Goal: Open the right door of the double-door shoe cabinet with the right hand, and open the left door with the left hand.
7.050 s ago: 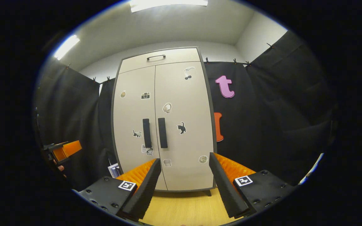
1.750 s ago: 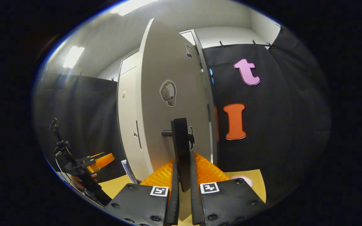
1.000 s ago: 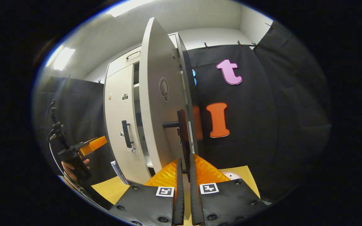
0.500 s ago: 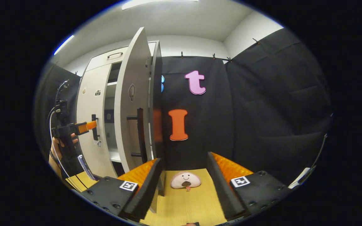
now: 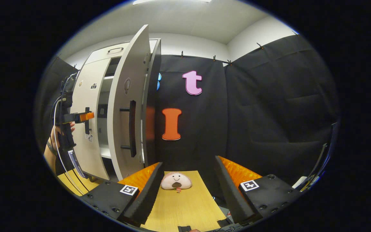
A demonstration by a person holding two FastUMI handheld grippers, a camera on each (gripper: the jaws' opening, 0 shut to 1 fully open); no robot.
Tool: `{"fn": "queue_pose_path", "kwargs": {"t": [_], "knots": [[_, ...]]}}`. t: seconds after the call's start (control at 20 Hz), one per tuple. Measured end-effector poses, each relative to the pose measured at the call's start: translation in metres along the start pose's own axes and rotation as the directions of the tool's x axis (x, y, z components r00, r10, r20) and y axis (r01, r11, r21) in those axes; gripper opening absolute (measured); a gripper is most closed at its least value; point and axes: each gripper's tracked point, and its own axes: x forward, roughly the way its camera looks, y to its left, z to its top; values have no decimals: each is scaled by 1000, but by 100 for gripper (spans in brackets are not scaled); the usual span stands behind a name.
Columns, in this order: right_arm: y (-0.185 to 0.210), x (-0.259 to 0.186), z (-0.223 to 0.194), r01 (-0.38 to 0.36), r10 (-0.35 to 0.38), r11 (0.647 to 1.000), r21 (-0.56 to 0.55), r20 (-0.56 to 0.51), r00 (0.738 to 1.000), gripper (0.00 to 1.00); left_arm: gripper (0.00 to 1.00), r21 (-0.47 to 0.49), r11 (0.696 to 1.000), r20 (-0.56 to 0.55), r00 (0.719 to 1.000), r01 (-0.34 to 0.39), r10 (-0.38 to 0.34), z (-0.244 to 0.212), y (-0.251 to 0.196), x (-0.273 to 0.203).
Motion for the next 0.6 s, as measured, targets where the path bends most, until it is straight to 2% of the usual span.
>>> {"fn": "queue_pose_path", "kwargs": {"t": [0.05, 0.15, 0.2, 0.25, 0.3, 0.4, 0.45, 0.5, 0.55, 0.6], "knots": [[0, 0, 0, -7, 7, 1000, -1, 5, 1000, 99, 94, 6, 1000, 1, 1000, -17, 17, 1, 5, 4], [3, 4, 0, -38, 38, 999, 8, 15, 999, 99, 92, 12, 1000, -24, 1000, -19, 20, -7, 10, 14], [2, 7, -1, -41, 41, 999, 15, 13, 999, 99, 84, -8, 1000, -74, 997, -10, 9, -20, 9, 19], [-3, 9, -4, -37, 37, 999, 27, 8, 999, 99, 82, -12, 999, -104, 994, -34, 33, -26, 16, 13], [-3, 11, -5, -47, 47, 998, 42, 5, 999, 99, 78, -11, 999, -71, 997, -30, 29, -16, 16, 19], [6, 15, -10, -93, 95, 993, 70, -19, 995, 99, 72, -4, 1000, -77, 997, -31, 30, -16, 18, 17], [14, 18, -11, -120, 122, 990, 79, -28, 992, 94, 69, -2, 1000, -76, 997, -1, 1, -15, 12, 18], [20, 21, -10, -145, 148, 986, 83, -32, 988, 100, 58, -6, 1000, -82, 996, 25, -26, -16, 5, 18], [27, 24, -11, -170, 174, 982, 86, -35, 984, 94, 44, 10, 1000, -98, 995, 28, -27, -20, 3, 18], [33, 25, -12, -195, 199, 977, 84, -38, 979, 99, 31, 30, 999, -93, 995, 31, -28, -18, 4, 18]]}}
